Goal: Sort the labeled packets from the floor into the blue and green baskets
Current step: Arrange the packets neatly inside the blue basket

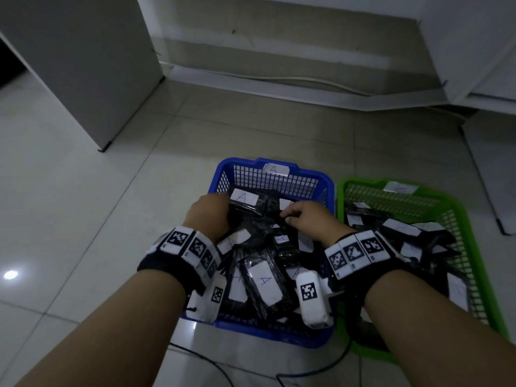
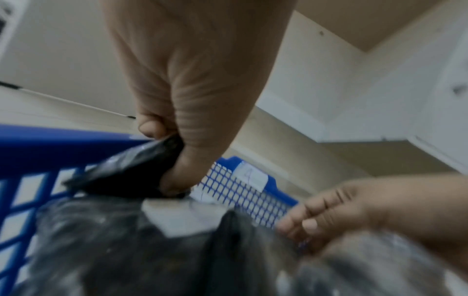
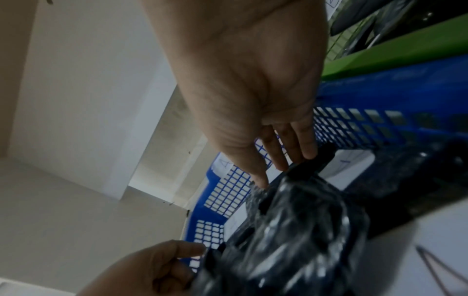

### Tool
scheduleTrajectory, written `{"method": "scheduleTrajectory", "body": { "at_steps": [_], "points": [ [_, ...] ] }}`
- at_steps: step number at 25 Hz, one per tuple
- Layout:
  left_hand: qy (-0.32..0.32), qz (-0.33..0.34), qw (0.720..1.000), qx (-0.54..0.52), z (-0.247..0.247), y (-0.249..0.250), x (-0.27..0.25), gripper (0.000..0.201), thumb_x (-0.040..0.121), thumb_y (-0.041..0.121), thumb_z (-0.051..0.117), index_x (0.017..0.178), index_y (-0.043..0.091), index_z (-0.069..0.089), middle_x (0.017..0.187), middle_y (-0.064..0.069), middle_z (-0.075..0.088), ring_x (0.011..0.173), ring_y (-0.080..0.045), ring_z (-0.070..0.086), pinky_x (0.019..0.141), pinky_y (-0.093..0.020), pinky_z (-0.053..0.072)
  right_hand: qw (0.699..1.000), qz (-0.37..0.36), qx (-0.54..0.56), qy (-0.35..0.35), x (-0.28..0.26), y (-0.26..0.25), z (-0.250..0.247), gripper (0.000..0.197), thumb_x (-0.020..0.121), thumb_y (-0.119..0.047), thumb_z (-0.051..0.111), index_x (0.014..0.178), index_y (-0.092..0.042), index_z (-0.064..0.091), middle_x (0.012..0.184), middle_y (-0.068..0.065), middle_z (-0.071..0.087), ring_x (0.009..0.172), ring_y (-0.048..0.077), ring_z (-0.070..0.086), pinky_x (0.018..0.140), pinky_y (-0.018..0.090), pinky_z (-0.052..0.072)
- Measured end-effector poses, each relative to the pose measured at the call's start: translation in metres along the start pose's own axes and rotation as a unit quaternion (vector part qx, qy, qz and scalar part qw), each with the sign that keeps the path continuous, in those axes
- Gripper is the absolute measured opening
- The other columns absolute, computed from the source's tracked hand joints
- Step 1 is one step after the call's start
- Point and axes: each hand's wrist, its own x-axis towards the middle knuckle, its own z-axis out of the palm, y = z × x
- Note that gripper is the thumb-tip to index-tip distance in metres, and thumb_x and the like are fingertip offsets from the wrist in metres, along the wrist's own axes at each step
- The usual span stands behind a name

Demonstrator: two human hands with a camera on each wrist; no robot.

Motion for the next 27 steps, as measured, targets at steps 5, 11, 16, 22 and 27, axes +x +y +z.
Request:
{"method": "scheduleTrajectory", "body": {
  "at_steps": [5,11,16,22,27],
  "points": [
    [0.108,-0.021,0.989,-0.100,-0.025,0.000,-0.013,0.019,0.080,0.025,0.061,0.099,0.025,0.064,0.098,0.002,0.059,0.086,-0.018,0.055,0.065,-0.029,0.041,1.000,-0.019,0.021,-0.004,-0.004,-0.008,0.006,0.029,0.096,-0.008,0.048,0.115,-0.016,0.068,0.130,0.003,0.061,0.120,0.019,0.054,0.099,0.023,0.039],
    [0.203,0.067,0.959,-0.186,-0.013,-0.007,-0.012,0.013,0.077,0.015,0.074,0.087,0.022,0.070,0.096,0.002,0.059,0.090,-0.018,0.053,0.073,-0.025,0.038,0.993,-0.021,-0.094,-0.066,0.014,-0.005,0.010,0.037,0.097,-0.018,0.049,0.133,-0.017,0.054,0.139,0.006,0.052,0.127,0.023,0.048,0.106,0.029,0.038],
    [0.254,0.173,0.924,-0.226,-0.010,-0.007,0.002,0.017,0.073,0.003,0.074,0.079,0.018,0.073,0.094,0.002,0.059,0.083,-0.013,0.057,0.072,-0.022,0.042,0.955,0.037,0.288,-0.065,0.010,-0.017,-0.004,0.037,0.099,-0.035,0.045,0.118,-0.006,0.058,0.102,0.015,0.066,0.084,0.022,0.064,0.068,0.027,0.053],
    [0.230,0.210,0.915,-0.258,-0.002,-0.001,0.009,0.029,0.077,-0.008,0.064,0.092,0.015,0.075,0.103,0.001,0.060,0.094,-0.013,0.061,0.084,-0.005,0.041,0.902,0.021,0.422,-0.086,0.007,-0.025,-0.007,0.023,0.088,0.005,0.058,0.105,-0.010,0.060,0.089,0.008,0.067,0.072,0.016,0.065,0.055,0.024,0.054],
    [0.166,0.049,0.906,-0.386,-0.003,0.002,0.008,0.059,0.079,0.016,0.073,0.131,0.027,0.048,0.112,0.005,0.056,0.080,-0.011,0.066,0.077,-0.023,0.055,0.929,-0.027,0.363,-0.064,0.012,-0.030,-0.001,0.033,0.090,0.003,0.055,0.120,-0.006,0.062,0.103,0.013,0.070,0.089,0.023,0.067,0.079,0.032,0.055]
  ]
}}
